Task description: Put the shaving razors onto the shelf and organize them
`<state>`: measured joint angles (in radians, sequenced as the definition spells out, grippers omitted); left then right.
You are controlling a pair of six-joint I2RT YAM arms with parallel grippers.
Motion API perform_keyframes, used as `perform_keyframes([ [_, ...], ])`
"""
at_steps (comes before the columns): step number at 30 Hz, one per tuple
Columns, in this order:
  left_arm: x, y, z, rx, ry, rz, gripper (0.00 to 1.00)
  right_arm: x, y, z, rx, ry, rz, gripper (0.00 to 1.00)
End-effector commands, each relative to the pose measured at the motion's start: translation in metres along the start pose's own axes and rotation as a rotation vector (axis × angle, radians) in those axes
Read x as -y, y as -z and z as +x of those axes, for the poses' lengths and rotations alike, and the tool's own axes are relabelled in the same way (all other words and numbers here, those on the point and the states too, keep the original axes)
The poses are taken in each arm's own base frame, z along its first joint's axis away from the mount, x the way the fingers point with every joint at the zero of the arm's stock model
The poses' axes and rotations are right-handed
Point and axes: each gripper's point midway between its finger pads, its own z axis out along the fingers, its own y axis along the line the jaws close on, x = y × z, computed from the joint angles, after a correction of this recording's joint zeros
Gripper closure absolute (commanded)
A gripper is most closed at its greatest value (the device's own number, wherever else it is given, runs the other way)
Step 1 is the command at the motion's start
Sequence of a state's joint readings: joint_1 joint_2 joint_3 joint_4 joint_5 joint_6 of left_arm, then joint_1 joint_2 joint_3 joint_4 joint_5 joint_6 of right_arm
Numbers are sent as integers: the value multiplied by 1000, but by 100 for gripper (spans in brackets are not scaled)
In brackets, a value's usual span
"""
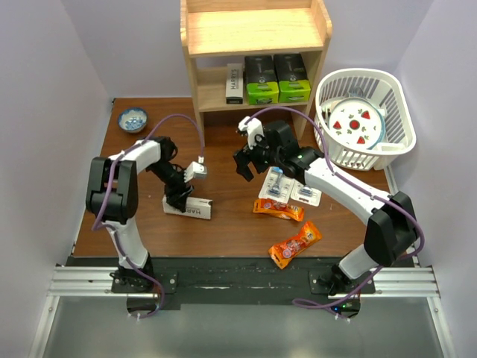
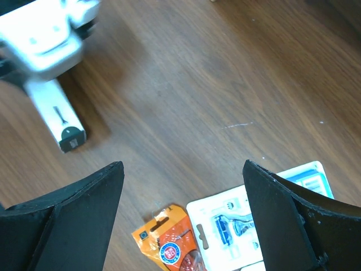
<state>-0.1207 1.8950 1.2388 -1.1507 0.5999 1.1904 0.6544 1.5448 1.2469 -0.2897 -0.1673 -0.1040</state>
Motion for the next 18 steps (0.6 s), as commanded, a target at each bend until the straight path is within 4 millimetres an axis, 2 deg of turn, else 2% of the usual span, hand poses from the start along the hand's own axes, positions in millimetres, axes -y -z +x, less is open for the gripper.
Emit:
perform_keyframes([
  [1,-66,43,-35,100,-7,-410,21,-8,5,-19,68,0,-43,10],
  [5,-77,79,-50,140,60,-584,18,-15,2,-21,84,27,-92,10],
  [9,-65,98,-54,183,93,-632,17,-26,-8,-21,97,44,-158,10],
  [12,-51,108,-51,205,173,-650,17,-49,-22,-20,92,78,-221,10],
  [13,-45,112,-50,223,242,-663,17,-65,-26,-22,95,105,-250,9],
  [14,-43,115,-46,231,285,-670,17,-72,-36,-16,76,114,-255,9],
  [15,-42,118,-44,239,337,-688,16,-81,-40,-19,81,127,-268,9],
  [16,-39,123,-40,257,441,-718,15,-99,-45,-17,74,140,-296,9],
  [17,-38,129,-36,272,496,-735,13,-107,-55,-11,54,139,-306,9],
  [18,-38,133,-33,283,560,-757,9,-113,-61,-14,60,129,-310,9],
])
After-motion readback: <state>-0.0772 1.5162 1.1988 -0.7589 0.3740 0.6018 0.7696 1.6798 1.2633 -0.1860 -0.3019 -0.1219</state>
